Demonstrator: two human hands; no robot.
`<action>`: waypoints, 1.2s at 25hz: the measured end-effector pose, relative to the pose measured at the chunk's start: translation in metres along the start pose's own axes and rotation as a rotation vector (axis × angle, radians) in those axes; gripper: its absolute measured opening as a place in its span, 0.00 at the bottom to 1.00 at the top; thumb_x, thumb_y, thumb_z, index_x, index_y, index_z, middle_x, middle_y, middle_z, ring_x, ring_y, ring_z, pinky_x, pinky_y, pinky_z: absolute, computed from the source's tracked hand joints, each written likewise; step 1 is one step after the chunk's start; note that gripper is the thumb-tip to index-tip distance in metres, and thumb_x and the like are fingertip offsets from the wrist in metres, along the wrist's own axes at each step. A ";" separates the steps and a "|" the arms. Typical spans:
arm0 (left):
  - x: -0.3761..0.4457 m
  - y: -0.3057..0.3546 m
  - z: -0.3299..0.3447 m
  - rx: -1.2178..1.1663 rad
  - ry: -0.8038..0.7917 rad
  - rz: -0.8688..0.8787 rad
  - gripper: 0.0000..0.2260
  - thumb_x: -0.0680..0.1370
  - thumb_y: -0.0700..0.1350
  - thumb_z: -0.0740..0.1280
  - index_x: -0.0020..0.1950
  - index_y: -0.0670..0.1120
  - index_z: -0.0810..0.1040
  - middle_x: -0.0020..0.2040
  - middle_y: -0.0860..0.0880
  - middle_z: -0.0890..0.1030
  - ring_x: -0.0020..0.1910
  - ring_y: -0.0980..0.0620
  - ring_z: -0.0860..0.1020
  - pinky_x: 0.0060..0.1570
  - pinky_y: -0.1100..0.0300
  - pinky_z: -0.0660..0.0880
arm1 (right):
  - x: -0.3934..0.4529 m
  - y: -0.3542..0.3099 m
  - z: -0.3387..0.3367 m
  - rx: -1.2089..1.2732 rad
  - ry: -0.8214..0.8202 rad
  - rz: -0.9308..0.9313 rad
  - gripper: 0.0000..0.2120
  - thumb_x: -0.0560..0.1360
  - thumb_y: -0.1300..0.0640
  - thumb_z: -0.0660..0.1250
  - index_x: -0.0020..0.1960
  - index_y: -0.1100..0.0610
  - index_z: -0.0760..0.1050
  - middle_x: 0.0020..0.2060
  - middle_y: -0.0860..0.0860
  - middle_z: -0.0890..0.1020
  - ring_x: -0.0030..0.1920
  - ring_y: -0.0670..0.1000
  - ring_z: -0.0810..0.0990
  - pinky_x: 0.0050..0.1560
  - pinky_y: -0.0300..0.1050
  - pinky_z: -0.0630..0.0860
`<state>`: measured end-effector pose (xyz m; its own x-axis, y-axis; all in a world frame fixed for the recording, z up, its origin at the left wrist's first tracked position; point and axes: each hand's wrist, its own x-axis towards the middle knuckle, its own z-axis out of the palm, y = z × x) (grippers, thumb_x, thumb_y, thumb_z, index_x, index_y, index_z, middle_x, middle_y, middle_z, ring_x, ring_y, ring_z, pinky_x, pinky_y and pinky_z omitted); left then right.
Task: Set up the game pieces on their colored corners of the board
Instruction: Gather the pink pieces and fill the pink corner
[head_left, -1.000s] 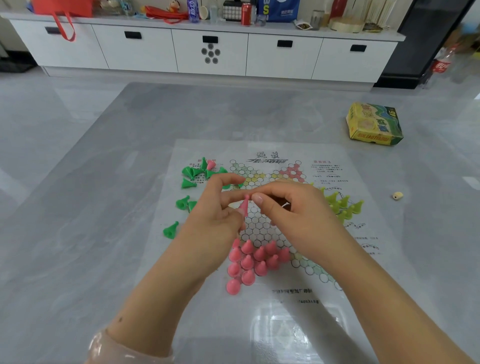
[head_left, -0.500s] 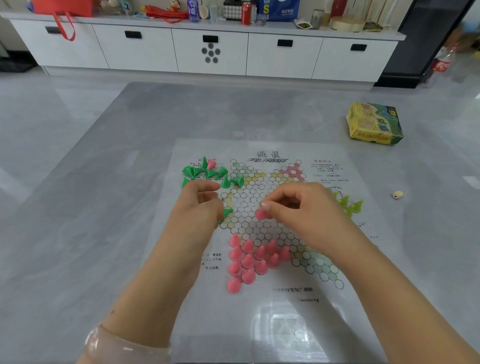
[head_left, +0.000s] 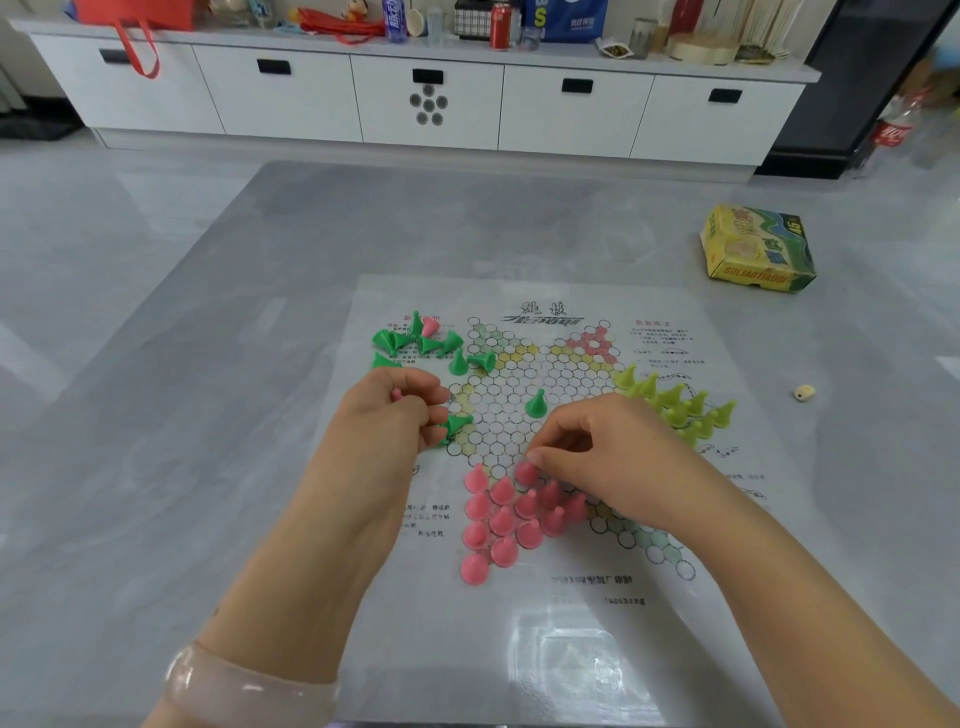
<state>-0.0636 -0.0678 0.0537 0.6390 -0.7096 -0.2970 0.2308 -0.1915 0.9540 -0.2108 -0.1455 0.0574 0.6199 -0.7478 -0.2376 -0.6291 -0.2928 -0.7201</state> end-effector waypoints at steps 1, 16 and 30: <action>-0.001 0.001 0.000 -0.002 -0.008 -0.001 0.15 0.74 0.27 0.53 0.40 0.43 0.73 0.38 0.47 0.76 0.35 0.54 0.73 0.39 0.63 0.71 | 0.000 0.000 0.000 0.005 -0.007 0.000 0.06 0.72 0.59 0.67 0.37 0.53 0.80 0.29 0.46 0.84 0.27 0.47 0.82 0.30 0.36 0.77; -0.006 0.001 0.000 0.077 -0.084 0.042 0.09 0.77 0.33 0.58 0.45 0.45 0.74 0.44 0.49 0.82 0.32 0.57 0.72 0.38 0.64 0.71 | 0.001 0.001 0.004 -0.071 -0.026 -0.063 0.04 0.72 0.56 0.67 0.40 0.52 0.81 0.32 0.47 0.83 0.32 0.50 0.83 0.39 0.50 0.81; -0.018 0.002 0.005 0.224 -0.236 0.106 0.15 0.73 0.36 0.67 0.53 0.54 0.70 0.38 0.54 0.83 0.30 0.62 0.77 0.39 0.65 0.73 | 0.003 -0.018 0.003 0.142 0.173 -0.306 0.05 0.73 0.57 0.66 0.44 0.51 0.81 0.36 0.42 0.82 0.42 0.40 0.78 0.42 0.28 0.72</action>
<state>-0.0783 -0.0584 0.0612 0.4570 -0.8661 -0.2026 -0.0117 -0.2336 0.9723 -0.1964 -0.1403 0.0678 0.6730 -0.7318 0.1076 -0.3481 -0.4417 -0.8269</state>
